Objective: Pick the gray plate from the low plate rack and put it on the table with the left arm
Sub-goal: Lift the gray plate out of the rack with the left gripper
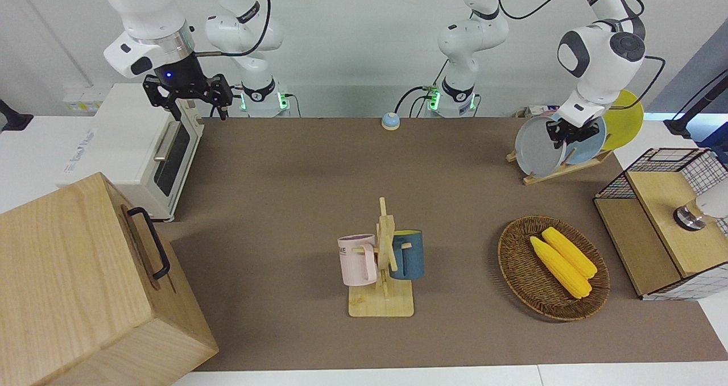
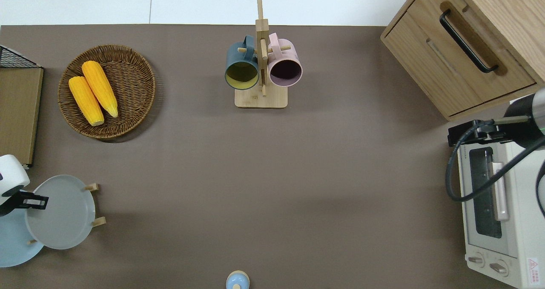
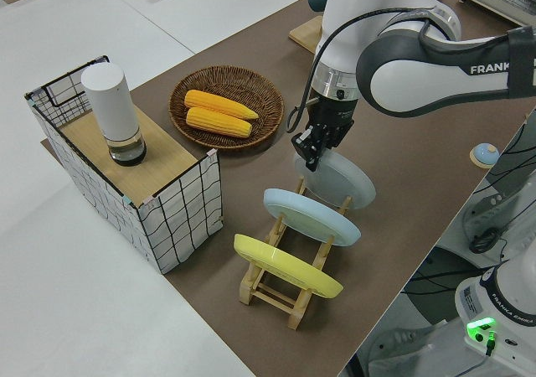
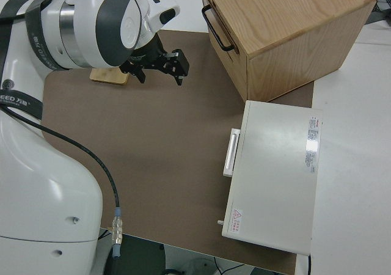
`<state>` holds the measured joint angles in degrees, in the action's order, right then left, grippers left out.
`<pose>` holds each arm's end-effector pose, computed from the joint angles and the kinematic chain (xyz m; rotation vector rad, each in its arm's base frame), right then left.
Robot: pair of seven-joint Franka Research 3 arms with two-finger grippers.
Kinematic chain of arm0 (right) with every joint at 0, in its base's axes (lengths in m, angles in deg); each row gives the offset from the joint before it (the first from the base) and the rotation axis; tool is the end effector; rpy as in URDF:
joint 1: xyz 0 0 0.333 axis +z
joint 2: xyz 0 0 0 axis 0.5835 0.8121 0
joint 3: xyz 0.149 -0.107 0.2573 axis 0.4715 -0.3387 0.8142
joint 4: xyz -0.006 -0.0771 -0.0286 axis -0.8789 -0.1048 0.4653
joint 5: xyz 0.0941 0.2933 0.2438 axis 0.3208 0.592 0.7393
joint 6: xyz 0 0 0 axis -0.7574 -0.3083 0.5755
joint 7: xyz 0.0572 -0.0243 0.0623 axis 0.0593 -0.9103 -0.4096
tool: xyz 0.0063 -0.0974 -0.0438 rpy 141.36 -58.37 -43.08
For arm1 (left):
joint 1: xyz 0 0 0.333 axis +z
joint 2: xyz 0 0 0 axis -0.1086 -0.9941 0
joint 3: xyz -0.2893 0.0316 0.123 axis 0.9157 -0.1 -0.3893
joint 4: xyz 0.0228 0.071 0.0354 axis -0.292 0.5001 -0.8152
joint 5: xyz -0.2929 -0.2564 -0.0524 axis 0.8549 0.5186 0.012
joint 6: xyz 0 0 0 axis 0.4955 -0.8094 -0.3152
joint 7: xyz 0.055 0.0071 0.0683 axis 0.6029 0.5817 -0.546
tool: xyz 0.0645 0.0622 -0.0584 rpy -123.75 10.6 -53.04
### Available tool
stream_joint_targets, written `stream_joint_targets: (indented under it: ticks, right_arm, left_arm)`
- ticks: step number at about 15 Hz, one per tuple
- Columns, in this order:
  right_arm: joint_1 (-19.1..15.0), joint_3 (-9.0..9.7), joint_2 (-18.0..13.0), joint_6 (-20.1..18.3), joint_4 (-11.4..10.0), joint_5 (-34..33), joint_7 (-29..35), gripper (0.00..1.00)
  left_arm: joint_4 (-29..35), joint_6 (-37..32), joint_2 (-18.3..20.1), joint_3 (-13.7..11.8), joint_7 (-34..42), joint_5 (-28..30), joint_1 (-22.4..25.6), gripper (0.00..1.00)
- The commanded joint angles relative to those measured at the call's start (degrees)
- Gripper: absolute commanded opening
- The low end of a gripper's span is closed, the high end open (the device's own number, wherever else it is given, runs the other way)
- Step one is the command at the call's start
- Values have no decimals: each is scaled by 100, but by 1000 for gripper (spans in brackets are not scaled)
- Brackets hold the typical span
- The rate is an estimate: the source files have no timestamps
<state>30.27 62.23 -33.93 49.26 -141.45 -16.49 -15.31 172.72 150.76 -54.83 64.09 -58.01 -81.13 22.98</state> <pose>0.5515 0.0296 0.6413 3.1169 0.0173 -0.0701 0.4592 0.1307 0.4486 -3.0096 0.2947 0.1189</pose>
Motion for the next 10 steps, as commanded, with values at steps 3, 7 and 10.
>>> stream_joint_targets:
  ticks: [3,7,10]
  right_arm:
    - [41,-34,2,-5,37,15,22,983]
    - [41,-34,11,-5,37,15,22,983]
    - [41,-34,2,-5,37,15,22,983]
  left_arm:
    - [-140,-583,505,106,18,-47,-66,0]
    - [-518,-970,558,177,9,-47,-66,0]
    - [-834,-1295,558,238,-61,-21,-66,0]
